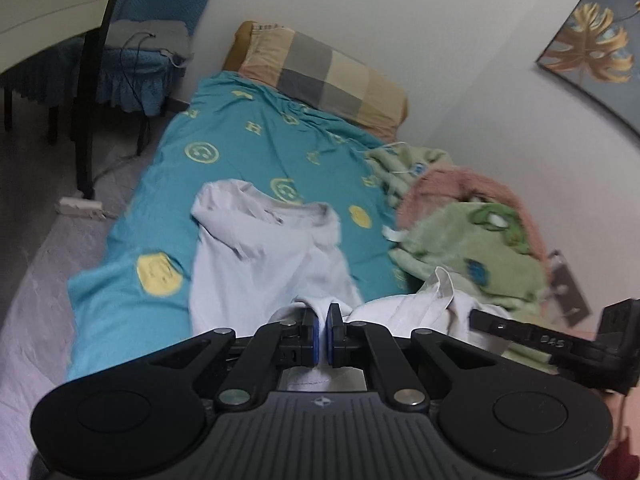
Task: Fold clothes
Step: 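Grasp the shirt hem with both grippers and lift it toward the collar, then lay the hem over the shirt body and open both grippers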
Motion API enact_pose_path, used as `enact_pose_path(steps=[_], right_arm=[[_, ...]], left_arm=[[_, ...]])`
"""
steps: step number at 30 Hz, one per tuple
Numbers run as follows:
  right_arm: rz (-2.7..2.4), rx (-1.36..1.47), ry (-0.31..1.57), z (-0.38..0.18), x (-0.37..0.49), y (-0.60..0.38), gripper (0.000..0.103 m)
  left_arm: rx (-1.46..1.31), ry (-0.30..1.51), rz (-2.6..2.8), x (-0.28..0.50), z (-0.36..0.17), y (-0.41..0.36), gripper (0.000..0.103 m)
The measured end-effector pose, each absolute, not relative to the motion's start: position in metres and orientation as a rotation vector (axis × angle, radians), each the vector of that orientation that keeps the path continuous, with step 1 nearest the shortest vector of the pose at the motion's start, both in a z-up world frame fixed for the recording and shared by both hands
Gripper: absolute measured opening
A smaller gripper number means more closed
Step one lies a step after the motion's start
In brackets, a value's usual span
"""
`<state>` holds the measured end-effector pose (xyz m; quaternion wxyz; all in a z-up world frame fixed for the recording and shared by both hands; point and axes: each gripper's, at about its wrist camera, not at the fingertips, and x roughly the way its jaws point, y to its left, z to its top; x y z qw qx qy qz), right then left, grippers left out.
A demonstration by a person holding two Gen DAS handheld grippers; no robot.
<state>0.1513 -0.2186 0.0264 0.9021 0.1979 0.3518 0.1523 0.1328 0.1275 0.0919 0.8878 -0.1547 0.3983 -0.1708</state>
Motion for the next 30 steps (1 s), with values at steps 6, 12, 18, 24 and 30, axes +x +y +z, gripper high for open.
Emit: enact_pose_path(steps=[6,12,18,24,30], right_arm=[[0.263,0.375,0.816,-0.042,0.235,-0.212,0.008],[0.214,0.314,0.901,-0.113,0.285,-0.209,0.008],[0.212,0.322,0.909,-0.132,0.296,-0.213,0.009],[0.215,0.315,0.876,-0.118,0.277,-0.21,0.013],[0.229,0.276,0.818,-0.09,0.229,-0.206,0.041]], left_arm=[[-0.245,0.851,-0.269,0.224,0.018,0.112,0.004],[-0.18,0.929,-0.241,0.283,-0.067,0.098,0.005],[-0.178,0.962,-0.256,0.293,-0.101,0.101,0.006],[-0.137,0.946,-0.234,0.265,-0.076,0.096,0.032],[-0.139,0.919,-0.235,0.213,-0.044,0.088,0.053]])
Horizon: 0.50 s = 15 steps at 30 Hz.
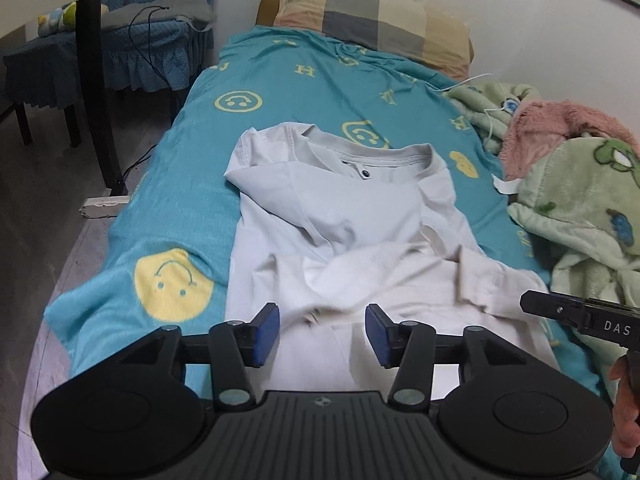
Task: Fold clothes
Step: 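Lay the hem over the shirt body and open both grippers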
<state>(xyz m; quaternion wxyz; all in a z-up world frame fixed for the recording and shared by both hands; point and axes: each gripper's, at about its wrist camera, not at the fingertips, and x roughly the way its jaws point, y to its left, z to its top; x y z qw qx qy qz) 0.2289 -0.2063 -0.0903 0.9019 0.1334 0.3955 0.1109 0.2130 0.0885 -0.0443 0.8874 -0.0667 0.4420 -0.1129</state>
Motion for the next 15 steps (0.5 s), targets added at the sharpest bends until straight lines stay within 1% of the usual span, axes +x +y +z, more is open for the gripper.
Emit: enact_pose_path(steps=[5,8,11,15], right_arm=[[0.219,0.349,0.806,-0.078,0.184,-0.213,0.041],[0.183,0.342,0.809,-0.079,0.162,-0.212,0.041],[0.152,0.328,0.841,-0.086,0.151,-0.207,0.042],[0.156,0.297,0.879,-0.098,0.154,-0.201,0.041]], left_arm=[[-0.189,0.906,-0.22,0.165,-0.034,0.082,0.054],[-0.137,0.925,-0.209,0.144,-0.035,0.075,0.054],[-0.123,0.939,-0.19,0.132,-0.04,0.074,0.054],[-0.09,0.973,-0.16,0.134,-0.054,0.074,0.053]])
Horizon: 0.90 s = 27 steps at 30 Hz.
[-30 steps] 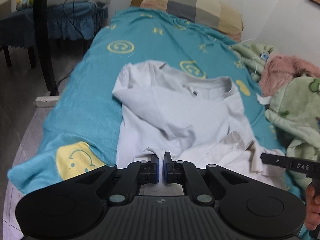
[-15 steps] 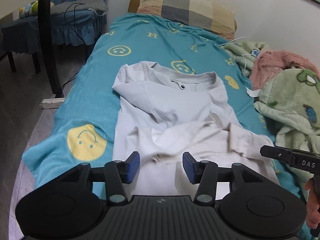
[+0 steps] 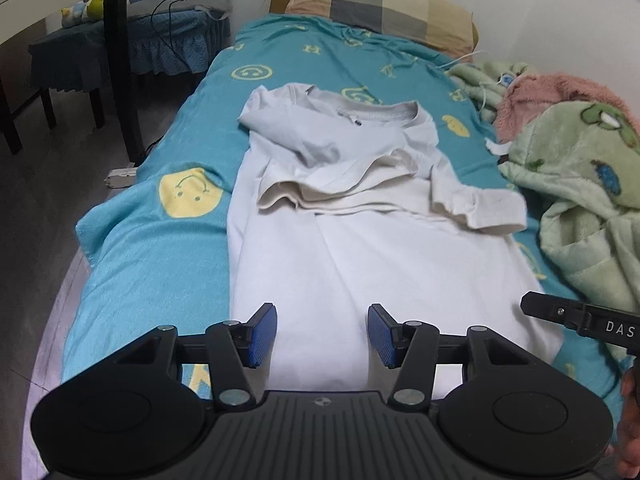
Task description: Fold clothes
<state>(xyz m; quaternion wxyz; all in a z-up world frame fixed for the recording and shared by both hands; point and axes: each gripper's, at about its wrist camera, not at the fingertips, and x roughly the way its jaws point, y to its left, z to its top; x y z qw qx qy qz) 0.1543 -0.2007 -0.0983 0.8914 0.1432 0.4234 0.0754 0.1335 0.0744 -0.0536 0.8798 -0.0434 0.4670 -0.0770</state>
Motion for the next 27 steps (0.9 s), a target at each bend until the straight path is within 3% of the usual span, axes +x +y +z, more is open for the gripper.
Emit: enact_pose_path(steps=[6,11,14,18,27], right_arm=[[0.119,0.307,0.987,-0.131,0.165,-0.206,0.04],[0.119,0.296,0.995,-0.133,0.165,-0.205,0.04],[0.113,0.323,0.991,-0.129,0.164,-0.209,0.04],[0.097,0.369,0.969,-0.121,0.162,-0.215,0.04],[0.125,0.527,0.878,-0.092,0.155,-0.222,0.042]], left_arm=[[-0.03,1.071,-0.109,0.14,-0.083,0.075,0.055],[-0.058,1.066,-0.102,0.139,-0.076,0.077,0.054],[-0.201,1.03,-0.118,0.128,-0.055,0.089,0.055],[-0.485,0.962,-0.188,0.106,-0.032,0.106,0.079],[-0.835,1.187,-0.176,0.102,-0.095,0.108,0.08]])
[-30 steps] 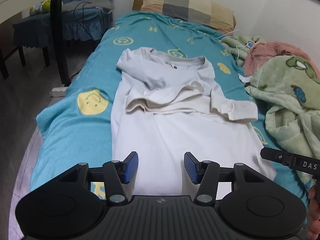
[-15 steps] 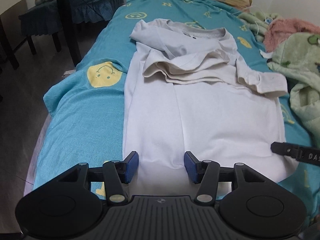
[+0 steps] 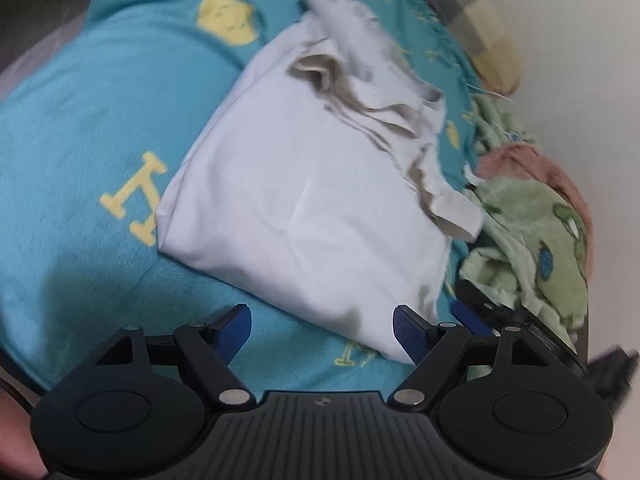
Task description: Fold clothes
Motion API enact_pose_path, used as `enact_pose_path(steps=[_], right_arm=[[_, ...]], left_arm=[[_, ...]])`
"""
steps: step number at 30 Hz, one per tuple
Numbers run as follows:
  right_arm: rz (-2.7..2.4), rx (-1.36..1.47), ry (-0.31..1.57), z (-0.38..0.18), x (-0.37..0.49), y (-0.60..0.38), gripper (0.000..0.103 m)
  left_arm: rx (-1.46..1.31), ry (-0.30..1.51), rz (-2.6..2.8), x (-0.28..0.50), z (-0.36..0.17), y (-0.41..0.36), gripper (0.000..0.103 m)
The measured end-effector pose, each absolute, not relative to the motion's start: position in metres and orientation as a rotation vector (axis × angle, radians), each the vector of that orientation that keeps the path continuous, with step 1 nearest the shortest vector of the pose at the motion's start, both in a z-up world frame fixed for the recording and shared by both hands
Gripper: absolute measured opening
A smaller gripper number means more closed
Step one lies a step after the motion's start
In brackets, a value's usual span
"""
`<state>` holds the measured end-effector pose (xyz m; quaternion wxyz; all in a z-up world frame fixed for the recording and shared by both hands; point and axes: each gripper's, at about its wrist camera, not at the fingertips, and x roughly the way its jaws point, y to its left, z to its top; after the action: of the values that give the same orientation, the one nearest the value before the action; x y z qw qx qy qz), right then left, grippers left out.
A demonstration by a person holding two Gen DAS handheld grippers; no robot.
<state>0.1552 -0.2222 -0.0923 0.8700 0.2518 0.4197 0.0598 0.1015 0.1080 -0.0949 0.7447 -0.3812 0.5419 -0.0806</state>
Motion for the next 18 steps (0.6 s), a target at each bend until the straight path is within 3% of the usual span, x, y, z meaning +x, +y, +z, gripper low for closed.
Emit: enact_pose_path(steps=[6,11,13,14,18], right_arm=[[0.303,0.807,0.892,-0.092,0.142,-0.205,0.043],[0.442,1.148,1.011,-0.132,0.138,-0.183,0.043],[0.437,1.193,1.048,-0.144,0.137,-0.173,0.056],[0.42,1.196,1.063,-0.148,0.137,-0.169,0.067],[0.369,1.293,1.092,-0.166,0.138,-0.17,0.07]], left_arm=[[-1.101,1.138,-0.056,0.108,-0.126,0.137,0.07],[-1.178,1.094,0.001,0.105,-0.13,0.149,0.04],[-1.175,1.072,0.003,0.105,-0.128,0.151,0.022],[-1.168,1.058,-0.001,0.106,-0.125,0.151,0.02],[-1.133,0.985,-0.032,0.107,-0.11,0.149,0.011]])
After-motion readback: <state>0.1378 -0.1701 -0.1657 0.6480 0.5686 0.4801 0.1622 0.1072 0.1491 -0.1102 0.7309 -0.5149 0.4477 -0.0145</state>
